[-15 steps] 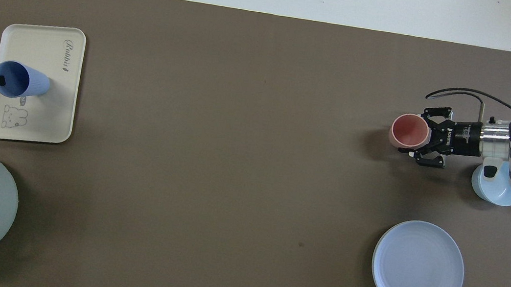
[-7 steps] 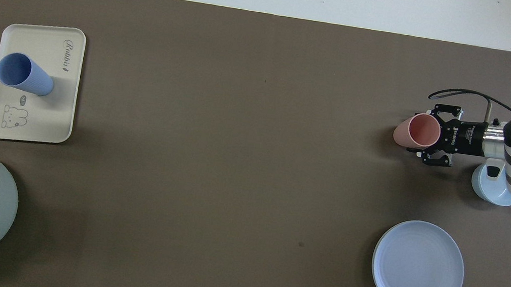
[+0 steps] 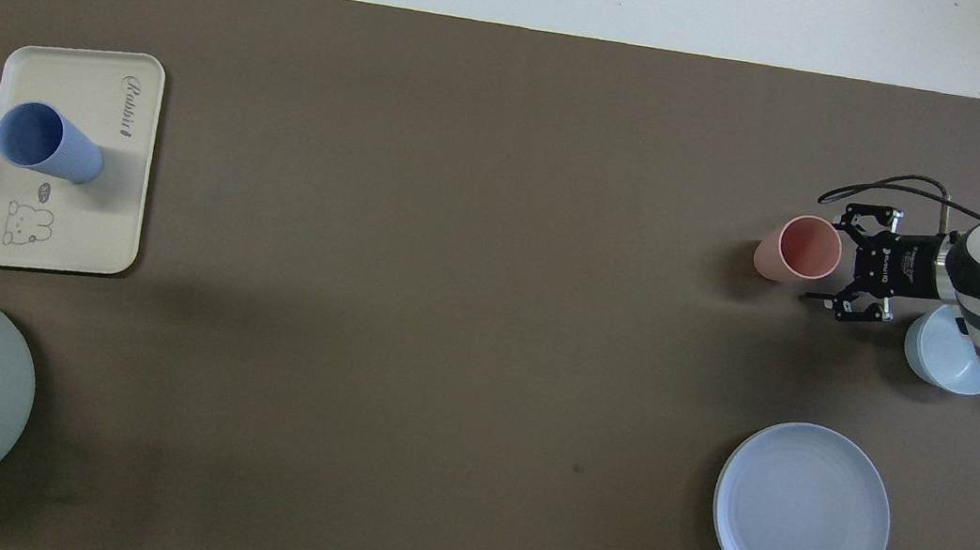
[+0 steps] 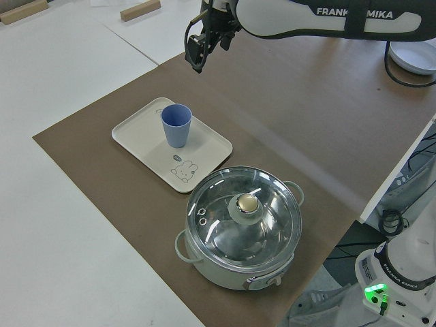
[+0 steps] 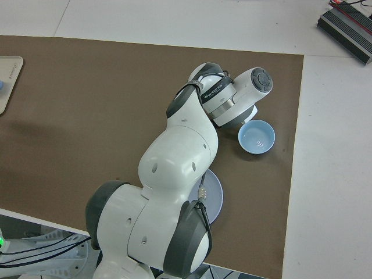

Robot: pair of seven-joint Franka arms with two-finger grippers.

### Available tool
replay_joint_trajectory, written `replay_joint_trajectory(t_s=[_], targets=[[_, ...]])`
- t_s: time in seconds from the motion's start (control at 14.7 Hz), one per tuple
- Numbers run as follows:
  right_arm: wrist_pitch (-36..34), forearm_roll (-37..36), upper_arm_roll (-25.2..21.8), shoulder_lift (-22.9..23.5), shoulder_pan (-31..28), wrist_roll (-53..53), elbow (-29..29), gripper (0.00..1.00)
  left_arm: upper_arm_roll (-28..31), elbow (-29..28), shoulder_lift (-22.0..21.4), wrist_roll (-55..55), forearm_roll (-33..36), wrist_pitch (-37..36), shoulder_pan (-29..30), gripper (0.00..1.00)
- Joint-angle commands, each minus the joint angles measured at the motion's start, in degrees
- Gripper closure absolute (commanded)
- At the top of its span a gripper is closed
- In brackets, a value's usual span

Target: Place cup on tray

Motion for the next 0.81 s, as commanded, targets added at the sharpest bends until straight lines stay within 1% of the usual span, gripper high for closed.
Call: replay_joint_trajectory(t_s=[0.0,0.07,0.14,0.34,0.41,0.54,0.61,0.75], targets=[[-0.49,-12.16,0.18,-4.62,-0.09,-8.70,-0.98,0.01,0.53,2.47,-1.22,-0.81,2.38,-7.50,-3.22,0.00],[-1.45,-16.30,0.18,-5.94,0.35,-11.60,-0.98,0.01,0.18,5.11,-0.87,-0.55,2.73,-11.37,-3.58,0.00],[-3.37,-19.21,0.27,-7.34,0.44,-14.33,-0.98,0.01,0.09,5.92,-0.52,-0.37,3.77,-12.88,-3.59,0.00],[-9.61,-20.73,0.35,-12.00,1.14,-23.98,-0.98,0.01,-0.09,6.27,1.59,-0.28,7.29,-12.73,-5.25,0.00],[-12.16,-20.82,0.27,-13.32,1.67,-27.24,-0.98,0.01,-0.09,6.10,1.77,-0.28,7.91,-12.03,-6.04,0.00],[-14.98,-21.61,0.35,-15.43,2.11,-31.74,-0.89,0.01,-0.09,4.70,1.34,-0.37,7.56,-10.62,-6.05,0.00],[-15.87,-22.31,0.44,-16.22,2.46,-32.89,-0.89,0.01,-0.09,4.52,1.25,-0.89,7.21,-10.44,-5.87,0.00],[-17.27,-25.11,0.44,-18.51,5.26,-32.47,-1.07,0.01,-0.09,4.43,1.16,-1.07,7.12,-10.61,-5.78,0.00]])
